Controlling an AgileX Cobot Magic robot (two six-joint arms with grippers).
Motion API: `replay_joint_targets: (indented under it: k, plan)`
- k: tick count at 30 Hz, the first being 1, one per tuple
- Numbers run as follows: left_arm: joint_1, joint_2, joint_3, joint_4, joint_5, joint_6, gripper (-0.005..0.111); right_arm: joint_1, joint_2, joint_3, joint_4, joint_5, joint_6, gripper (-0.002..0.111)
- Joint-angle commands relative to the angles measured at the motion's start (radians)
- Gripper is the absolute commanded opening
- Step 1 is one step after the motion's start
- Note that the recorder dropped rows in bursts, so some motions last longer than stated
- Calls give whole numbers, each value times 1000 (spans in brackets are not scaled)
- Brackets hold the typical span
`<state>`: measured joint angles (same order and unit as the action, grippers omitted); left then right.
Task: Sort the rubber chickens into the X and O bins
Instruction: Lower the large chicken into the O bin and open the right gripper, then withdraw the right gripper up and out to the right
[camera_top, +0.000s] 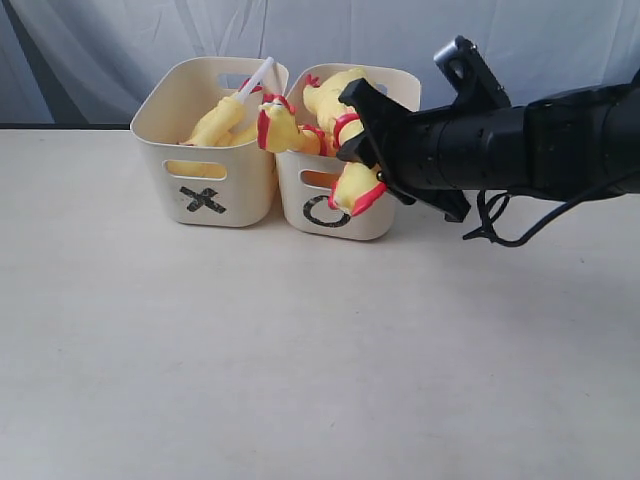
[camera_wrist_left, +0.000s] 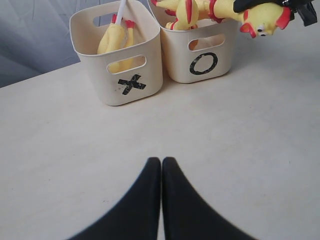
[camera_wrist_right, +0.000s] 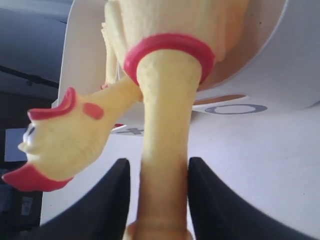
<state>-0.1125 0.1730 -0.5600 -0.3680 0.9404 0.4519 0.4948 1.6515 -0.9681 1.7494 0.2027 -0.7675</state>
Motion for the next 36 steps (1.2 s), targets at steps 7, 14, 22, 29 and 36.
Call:
replay_joint_targets:
  k: [7, 14, 22, 29, 36]
  plan:
    - [-9, -5, 1, 2, 2, -7, 2, -6, -56, -5, -5, -59, 2, 60]
    - [-9, -5, 1, 2, 2, -7, 2, -6, -107, -38, -10, -89, -1, 60]
    - [-9, -5, 1, 2, 2, -7, 2, -6, -181, -74, -115, -173, -16, 60]
    - [-9, -5, 1, 2, 2, -7, 2, -6, -207, -74, -274, -148, -144, 55]
    - [-9, -5, 1, 6, 0, -7, 2, -6, -224, -74, -610, -10, -162, 1]
